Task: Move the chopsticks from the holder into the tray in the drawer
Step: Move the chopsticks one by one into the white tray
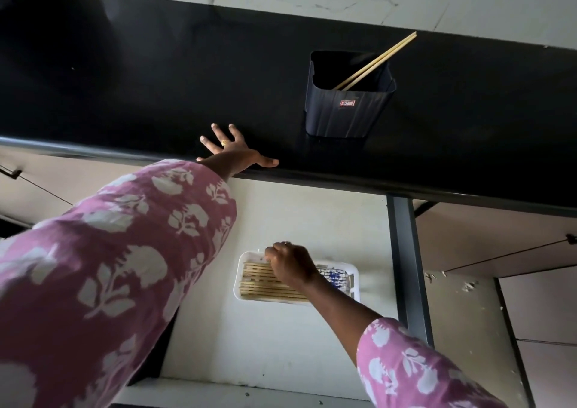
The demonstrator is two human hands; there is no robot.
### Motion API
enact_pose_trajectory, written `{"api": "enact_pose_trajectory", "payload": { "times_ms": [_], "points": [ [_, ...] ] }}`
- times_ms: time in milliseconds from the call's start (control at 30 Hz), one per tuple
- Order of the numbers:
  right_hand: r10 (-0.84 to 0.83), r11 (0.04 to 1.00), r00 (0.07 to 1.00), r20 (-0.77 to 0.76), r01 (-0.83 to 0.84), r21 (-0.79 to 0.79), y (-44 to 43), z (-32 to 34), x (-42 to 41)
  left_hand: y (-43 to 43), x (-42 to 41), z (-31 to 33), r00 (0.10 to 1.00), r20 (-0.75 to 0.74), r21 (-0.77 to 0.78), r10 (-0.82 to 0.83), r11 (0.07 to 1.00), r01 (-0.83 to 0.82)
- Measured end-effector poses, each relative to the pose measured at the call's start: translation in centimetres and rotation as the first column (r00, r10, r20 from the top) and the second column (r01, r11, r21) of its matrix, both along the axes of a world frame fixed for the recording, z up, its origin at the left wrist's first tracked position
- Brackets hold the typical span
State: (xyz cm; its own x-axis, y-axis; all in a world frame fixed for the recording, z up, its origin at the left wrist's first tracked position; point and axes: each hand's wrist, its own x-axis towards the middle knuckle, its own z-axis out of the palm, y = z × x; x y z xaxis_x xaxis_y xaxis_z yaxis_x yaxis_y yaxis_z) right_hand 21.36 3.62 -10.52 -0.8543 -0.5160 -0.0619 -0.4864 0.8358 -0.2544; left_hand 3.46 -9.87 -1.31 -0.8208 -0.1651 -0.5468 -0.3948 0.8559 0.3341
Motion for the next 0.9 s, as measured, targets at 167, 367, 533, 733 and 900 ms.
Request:
{"api": "enact_pose_trajectory", "payload": {
  "times_ms": [167, 367, 533, 733, 900],
  "points": [
    [-0.111, 0.967, 0.919, -0.378, 0.013, -0.253, 2.9, 4.0, -3.0, -0.1, -0.4, -0.4, 1.0, 0.013, -0.006, 0.004, 1.0, -0.004],
    [-0.338, 0.912, 0.71, -0.617, 0.083, -0.403, 6.6, 10.4, -8.7, -0.3, -1.1, -1.1, 0.999, 0.035, -0.011, 0.008, 1.0, -0.008],
    [-0.526, 0.837, 0.519, -0.674, 0.177, -0.518, 9.7, 15.7, -13.3, -0.3, -1.2, -1.2, 0.999, 0.049, -0.006, 0.014, 1.0, -0.014],
    [-0.839, 0.518, 0.472, -0.271, 0.539, -0.664, 12.6, 20.8, -19.8, -0.1, -0.9, -1.0, 0.999, 0.044, -0.004, 0.013, 1.0, -0.013],
    [-0.899, 0.183, 0.371, 0.232, 0.8, -0.572, 15.6, 21.9, -25.0, 0.0, -0.7, -0.9, 0.999, 0.034, -0.007, 0.017, 1.0, -0.017]
  ]
}}
